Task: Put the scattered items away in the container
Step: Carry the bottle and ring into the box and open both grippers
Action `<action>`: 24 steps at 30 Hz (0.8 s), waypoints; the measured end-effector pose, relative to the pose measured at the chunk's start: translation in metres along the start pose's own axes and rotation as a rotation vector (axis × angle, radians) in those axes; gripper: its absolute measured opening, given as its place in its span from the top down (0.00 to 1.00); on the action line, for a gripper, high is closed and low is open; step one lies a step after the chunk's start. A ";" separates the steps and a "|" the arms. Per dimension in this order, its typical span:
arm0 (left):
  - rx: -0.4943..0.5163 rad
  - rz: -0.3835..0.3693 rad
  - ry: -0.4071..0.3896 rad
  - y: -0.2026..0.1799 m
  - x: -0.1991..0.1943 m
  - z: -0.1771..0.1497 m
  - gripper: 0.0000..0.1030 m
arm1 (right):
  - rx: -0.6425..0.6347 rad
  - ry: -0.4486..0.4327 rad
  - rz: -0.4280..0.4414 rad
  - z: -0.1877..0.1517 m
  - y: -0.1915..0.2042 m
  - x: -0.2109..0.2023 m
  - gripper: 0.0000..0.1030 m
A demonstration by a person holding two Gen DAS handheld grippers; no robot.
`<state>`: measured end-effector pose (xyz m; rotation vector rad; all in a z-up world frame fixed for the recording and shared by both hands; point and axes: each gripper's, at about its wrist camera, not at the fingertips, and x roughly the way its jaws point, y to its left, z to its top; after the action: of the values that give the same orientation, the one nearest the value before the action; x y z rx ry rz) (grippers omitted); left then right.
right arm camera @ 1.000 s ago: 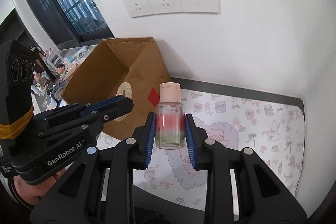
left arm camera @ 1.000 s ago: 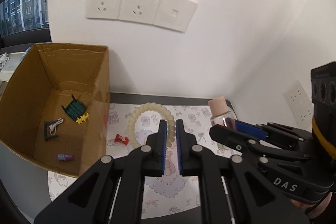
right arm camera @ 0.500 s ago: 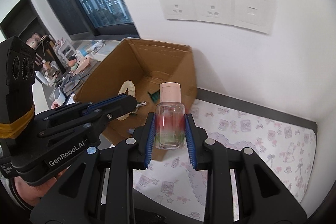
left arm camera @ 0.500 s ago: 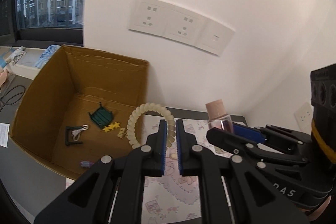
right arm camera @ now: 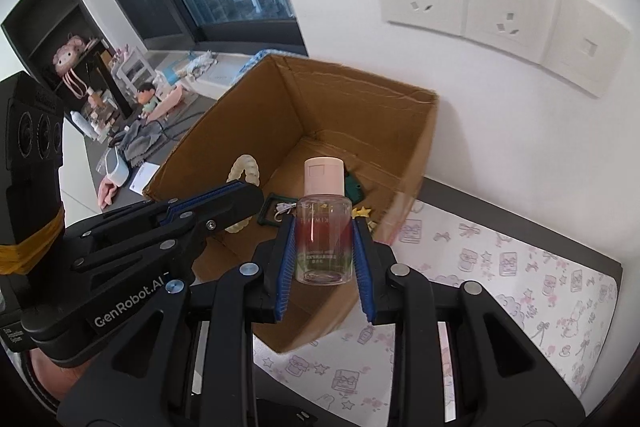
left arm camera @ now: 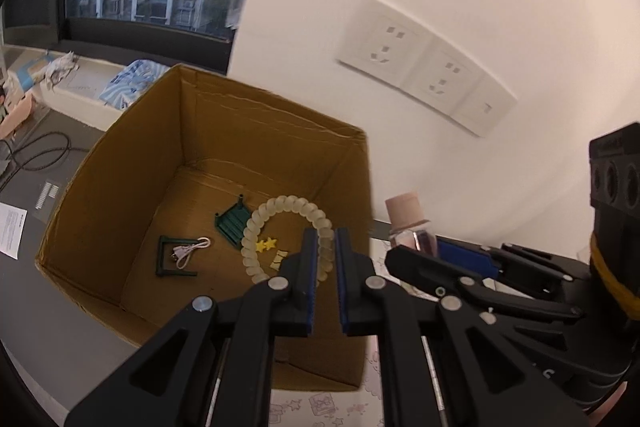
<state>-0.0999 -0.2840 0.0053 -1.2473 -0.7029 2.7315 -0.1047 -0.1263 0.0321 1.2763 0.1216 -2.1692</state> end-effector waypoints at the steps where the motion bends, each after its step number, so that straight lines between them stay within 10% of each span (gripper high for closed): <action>1: -0.009 0.000 0.004 0.005 0.002 0.001 0.92 | -0.004 0.006 0.001 0.002 0.002 0.004 0.73; 24: -0.109 0.053 0.127 0.076 0.068 0.008 0.92 | 0.020 0.164 0.074 0.018 0.013 0.105 0.72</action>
<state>-0.1413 -0.3390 -0.0702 -1.4671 -0.8269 2.6573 -0.1477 -0.1917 -0.0410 1.4473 0.1174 -2.0069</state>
